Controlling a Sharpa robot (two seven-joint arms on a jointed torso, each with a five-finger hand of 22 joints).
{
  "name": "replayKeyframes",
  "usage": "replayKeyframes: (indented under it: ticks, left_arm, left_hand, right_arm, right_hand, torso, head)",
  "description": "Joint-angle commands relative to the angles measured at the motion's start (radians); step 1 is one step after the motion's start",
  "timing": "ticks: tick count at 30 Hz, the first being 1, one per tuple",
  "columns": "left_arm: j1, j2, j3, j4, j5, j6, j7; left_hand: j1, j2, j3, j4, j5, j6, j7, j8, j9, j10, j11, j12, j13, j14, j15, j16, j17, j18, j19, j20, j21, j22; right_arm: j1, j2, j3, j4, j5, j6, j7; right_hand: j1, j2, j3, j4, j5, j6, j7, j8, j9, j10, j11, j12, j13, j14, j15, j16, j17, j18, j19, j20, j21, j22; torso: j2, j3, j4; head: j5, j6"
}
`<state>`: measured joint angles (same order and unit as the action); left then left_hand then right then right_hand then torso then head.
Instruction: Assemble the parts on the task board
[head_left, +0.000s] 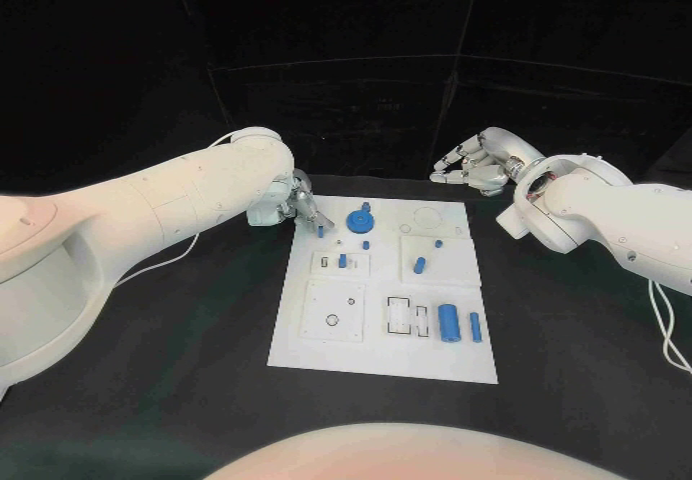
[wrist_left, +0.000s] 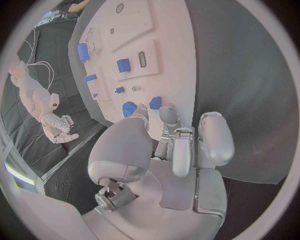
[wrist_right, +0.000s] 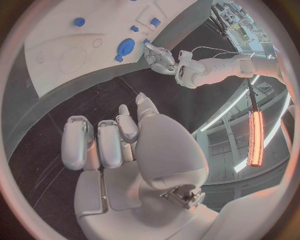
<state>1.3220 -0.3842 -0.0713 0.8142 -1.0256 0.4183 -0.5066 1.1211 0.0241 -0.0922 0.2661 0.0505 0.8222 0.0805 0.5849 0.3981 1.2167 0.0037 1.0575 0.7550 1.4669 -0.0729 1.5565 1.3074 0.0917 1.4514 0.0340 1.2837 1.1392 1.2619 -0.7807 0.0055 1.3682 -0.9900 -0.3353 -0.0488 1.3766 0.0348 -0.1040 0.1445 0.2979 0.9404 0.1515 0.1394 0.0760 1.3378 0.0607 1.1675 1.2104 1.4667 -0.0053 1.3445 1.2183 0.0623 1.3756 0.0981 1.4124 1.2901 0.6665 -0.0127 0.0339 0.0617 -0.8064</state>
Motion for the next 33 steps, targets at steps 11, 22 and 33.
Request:
replayKeyframes:
  ticks: [11,22,33]
  left_arm:
    - [0.001,-0.001,0.001,0.008,-0.024,0.028,0.025]
    - [0.001,-0.005,0.001,0.014,-0.004,-0.012,0.042]
    - [0.001,-0.003,0.001,0.006,0.021,-0.026,0.052]
  left_hand:
    - [0.051,0.025,0.003,-0.025,-0.003,0.027,-0.004,0.01,0.0,0.009,-0.006,0.006,0.001,0.099,0.002,0.004,0.245,-0.008,0.006,-0.001,0.006,0.004]
    - [0.1,0.052,0.02,-0.061,-0.003,0.034,-0.006,0.025,0.006,0.007,-0.008,0.005,-0.004,0.099,0.0,0.003,0.243,-0.007,0.003,-0.003,-0.001,-0.004]
    - [0.116,0.067,0.03,-0.076,-0.003,0.035,-0.008,0.036,0.012,0.007,-0.01,0.005,-0.005,0.099,-0.001,0.003,0.242,-0.006,0.002,-0.004,-0.002,-0.005]
  right_arm:
    - [0.002,0.002,0.001,0.0,0.001,-0.009,0.012]
    - [0.002,0.006,0.001,-0.006,0.001,-0.008,0.011]
    - [0.002,0.009,0.001,-0.009,0.001,-0.004,0.007]
  right_hand:
    - [0.007,0.008,0.001,0.004,0.01,-0.005,-0.001,0.005,-0.001,-0.003,0.001,0.0,0.001,0.034,-0.009,-0.005,0.0,0.006,-0.003,-0.001,-0.007,0.0]
    - [0.007,0.008,0.001,0.004,0.01,-0.005,-0.001,0.005,-0.001,-0.003,0.001,0.0,0.001,0.034,-0.009,-0.005,0.0,0.006,-0.003,-0.001,-0.007,0.0]
    - [0.007,0.008,0.001,0.004,0.01,-0.005,-0.001,0.005,-0.001,-0.003,0.001,0.0,0.001,0.034,-0.009,-0.005,0.0,0.006,-0.003,-0.001,-0.007,0.0]
  torso:
    - [0.0,-0.001,0.0013]
    - [0.0,-0.0007,0.0005]
    - [0.0,0.0,0.0013]
  head:
    - [-0.001,0.0]
    - [-0.001,-0.005]
    - [0.002,-0.008]
